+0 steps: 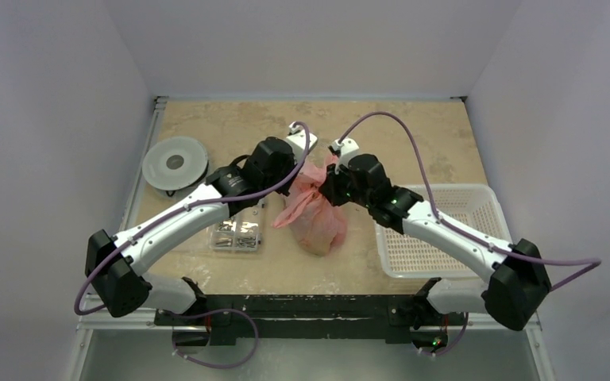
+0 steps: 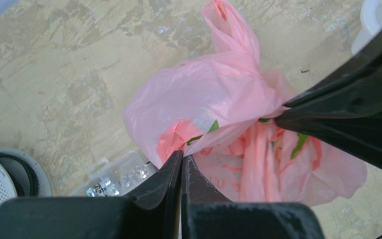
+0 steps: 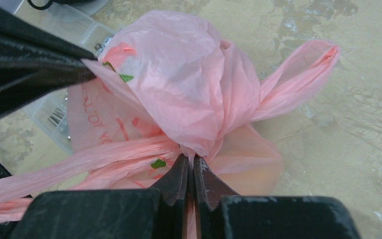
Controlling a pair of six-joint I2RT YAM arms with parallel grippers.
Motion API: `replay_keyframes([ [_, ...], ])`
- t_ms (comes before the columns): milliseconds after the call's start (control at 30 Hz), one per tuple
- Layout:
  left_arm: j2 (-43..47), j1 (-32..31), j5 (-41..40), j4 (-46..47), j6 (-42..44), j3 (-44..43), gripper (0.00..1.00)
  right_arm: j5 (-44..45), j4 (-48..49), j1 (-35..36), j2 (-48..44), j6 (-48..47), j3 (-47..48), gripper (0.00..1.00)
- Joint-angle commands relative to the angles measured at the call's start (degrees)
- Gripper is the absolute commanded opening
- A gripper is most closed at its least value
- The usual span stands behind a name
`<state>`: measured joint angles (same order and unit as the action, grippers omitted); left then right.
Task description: Take the fake fruits out of the plastic bag
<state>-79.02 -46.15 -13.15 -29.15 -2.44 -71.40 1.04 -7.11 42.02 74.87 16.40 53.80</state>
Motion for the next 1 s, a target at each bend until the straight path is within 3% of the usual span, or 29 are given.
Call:
replay_keyframes([
  [0, 6.23, 0.97, -5.36, 4.57, -2.54, 2.29, 0.00, 2.56, 2.70, 0.09, -9.12, 1.05, -4.21, 0.00],
  [233, 11.17, 1.23, 3.04, 9.60, -0.83, 6.02, 0.00, -3.15, 3.51, 0.07, -15.07, -0.80, -6.60, 0.00],
  [300, 11.32, 1.23, 5.31, 9.63, 0.02, 5.96, 0.16, -5.00, 2.73, 0.02, -14.44, -3.17, -5.73, 0.00],
  [400, 11.45, 1.13, 9.01, 9.67, 1.80, 5.87, 0.48, -12.02, 0.85, 0.12, -13.03, -6.17, -3.97, 0.00],
  [567, 10.69, 1.12, 15.17, 9.39, 2.17, 5.37, 0.69, -18.05, 0.89, 0.10, -12.29, -6.82, -4.14, 0.00],
  [700, 6.32, 1.00, 19.32, 6.02, 3.74, 2.41, 0.74, -20.54, 1.18, 0.20, -11.80, -6.24, -4.89, 0.00],
  [967, -1.19, 0.63, 25.91, 0.24, 4.49, -1.96, 0.71, -18.91, 2.38, 0.26, -13.14, -4.65, -5.37, 0.00],
])
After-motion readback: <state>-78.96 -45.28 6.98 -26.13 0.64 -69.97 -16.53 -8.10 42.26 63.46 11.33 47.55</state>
